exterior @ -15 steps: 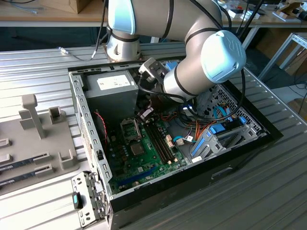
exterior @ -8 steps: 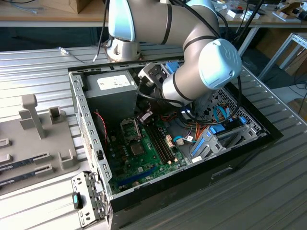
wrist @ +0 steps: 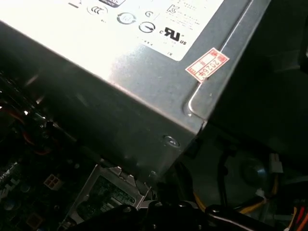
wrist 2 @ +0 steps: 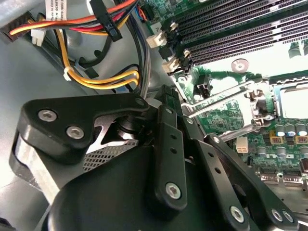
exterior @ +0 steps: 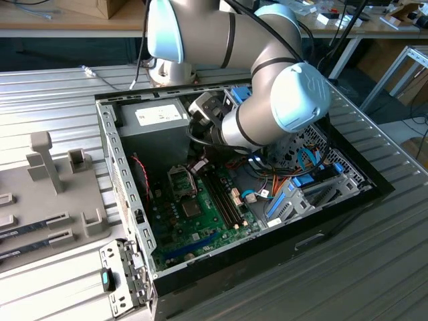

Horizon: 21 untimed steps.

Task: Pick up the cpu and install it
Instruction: 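Close the cpu cover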

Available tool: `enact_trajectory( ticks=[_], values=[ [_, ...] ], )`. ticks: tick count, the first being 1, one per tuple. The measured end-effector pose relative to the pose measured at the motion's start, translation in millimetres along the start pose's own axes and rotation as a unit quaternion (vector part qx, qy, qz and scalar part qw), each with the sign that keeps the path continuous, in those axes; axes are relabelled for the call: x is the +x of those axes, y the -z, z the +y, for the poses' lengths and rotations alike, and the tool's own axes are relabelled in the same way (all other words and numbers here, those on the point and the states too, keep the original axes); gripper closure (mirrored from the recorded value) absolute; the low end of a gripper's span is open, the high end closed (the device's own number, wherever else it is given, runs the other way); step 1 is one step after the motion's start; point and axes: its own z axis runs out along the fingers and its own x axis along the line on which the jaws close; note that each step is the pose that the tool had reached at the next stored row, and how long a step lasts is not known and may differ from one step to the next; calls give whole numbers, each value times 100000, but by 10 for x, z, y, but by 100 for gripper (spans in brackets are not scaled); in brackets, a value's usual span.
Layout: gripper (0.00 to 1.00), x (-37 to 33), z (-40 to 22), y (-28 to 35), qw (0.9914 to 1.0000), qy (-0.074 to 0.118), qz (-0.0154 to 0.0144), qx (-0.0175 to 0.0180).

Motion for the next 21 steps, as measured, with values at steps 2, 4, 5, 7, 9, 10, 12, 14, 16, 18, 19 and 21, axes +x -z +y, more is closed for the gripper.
enact_trajectory(
  ticks=[2,4,5,7,9,10,12,14,16,18,19,21],
  values=[
    [89,22,9,-4,100000,8,-46,-11],
    [89,42,21,-8,100000,6,-56,-42],
    [89,44,21,-8,100000,10,-64,-54],
    [89,58,4,2,100000,10,-58,-72],
    [89,78,-25,18,100000,20,-87,-94],
    [89,86,-38,24,100000,32,-108,-123],
    [89,104,-61,38,100000,37,-139,-175],
    [89,115,-74,46,99999,70,-223,-301],
    [89,122,-78,54,99999,92,-270,-353],
    [89,127,-76,67,99998,137,-351,-427],
    [89,129,-73,78,99998,159,-397,-486],
    [89,132,-66,96,99997,193,-510,-623]
  ],
)
